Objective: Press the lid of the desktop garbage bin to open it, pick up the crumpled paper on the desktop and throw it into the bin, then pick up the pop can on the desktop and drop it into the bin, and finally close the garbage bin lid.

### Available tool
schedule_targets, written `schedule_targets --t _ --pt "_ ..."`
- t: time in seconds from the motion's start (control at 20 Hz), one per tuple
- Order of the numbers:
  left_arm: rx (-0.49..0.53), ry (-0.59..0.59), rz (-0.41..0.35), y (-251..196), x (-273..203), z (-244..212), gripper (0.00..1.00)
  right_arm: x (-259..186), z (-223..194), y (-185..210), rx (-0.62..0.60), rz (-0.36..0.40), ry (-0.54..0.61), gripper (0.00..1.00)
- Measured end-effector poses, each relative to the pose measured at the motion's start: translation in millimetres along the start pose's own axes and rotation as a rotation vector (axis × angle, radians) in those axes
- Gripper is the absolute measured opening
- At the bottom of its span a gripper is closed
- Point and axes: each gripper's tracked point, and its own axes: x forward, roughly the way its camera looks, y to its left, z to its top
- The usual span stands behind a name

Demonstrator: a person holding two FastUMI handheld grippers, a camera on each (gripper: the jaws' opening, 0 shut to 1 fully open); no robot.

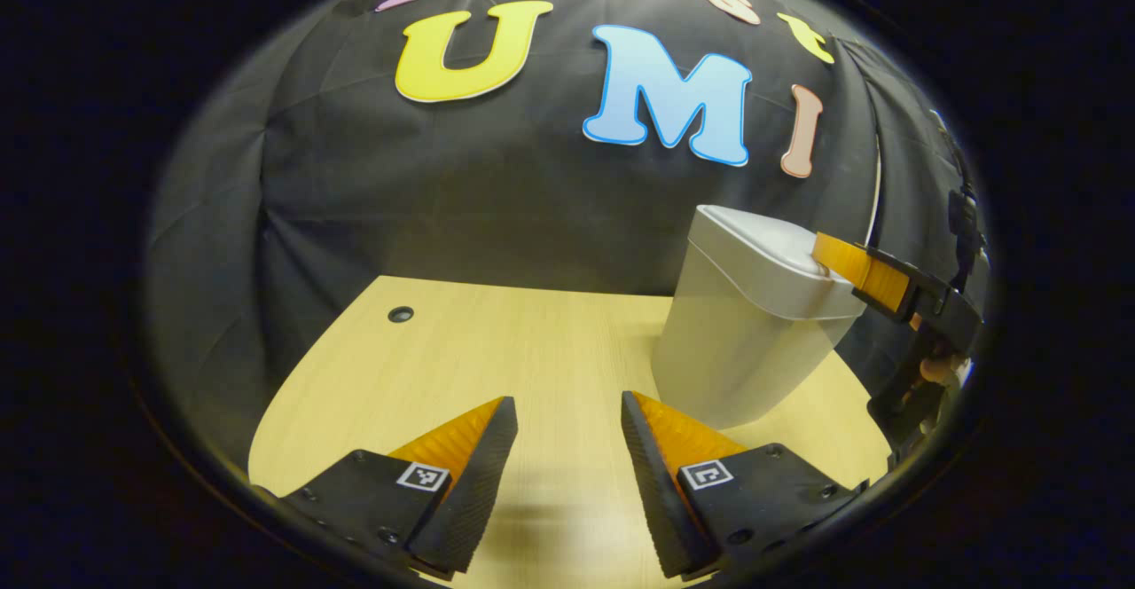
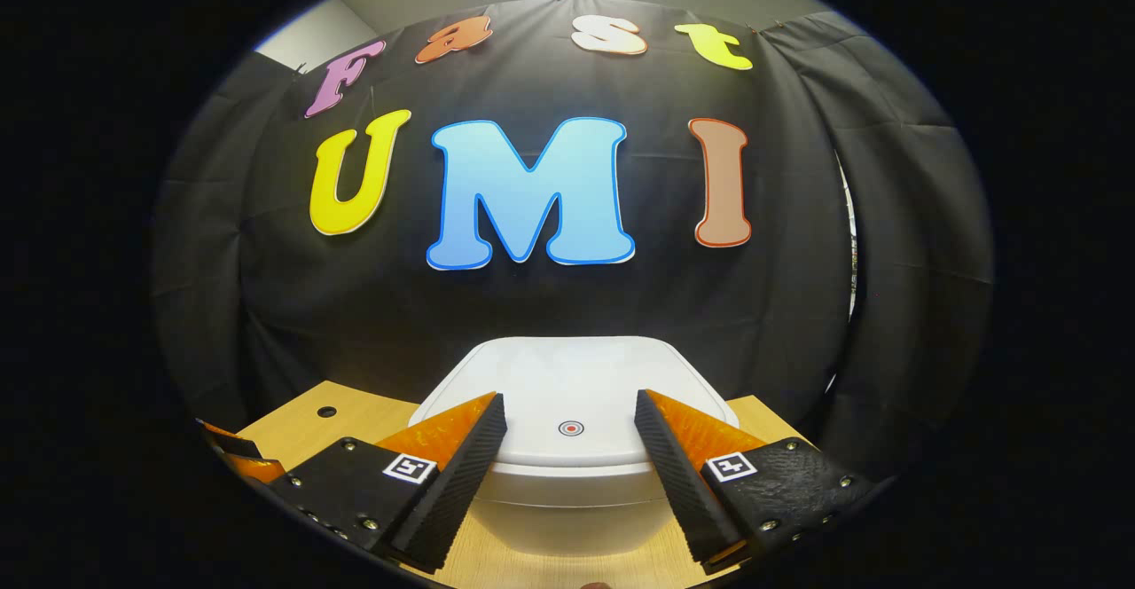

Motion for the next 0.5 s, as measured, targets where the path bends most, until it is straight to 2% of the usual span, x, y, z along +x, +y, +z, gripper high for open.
schedule_targets --t 0.3,0.35,0.4,0.5 --pt "0.001 -0.039 0.005 1 -4 19 0.82 0 3 0 0.009 0.016 0.016 0.94" --pt "0.0 -0.05 0.007 1 -6 24 0.8 -2 6 -1 0.01 0.016 0.016 0.94" --pt "-0.001 -0.063 0.011 2 -8 31 0.82 -4 10 -2 0.007 0.012 0.005 0.94" --pt "-0.001 -0.106 0.016 2 -14 48 0.8 -13 30 -3 0.003 0.006 -0.045 0.94"
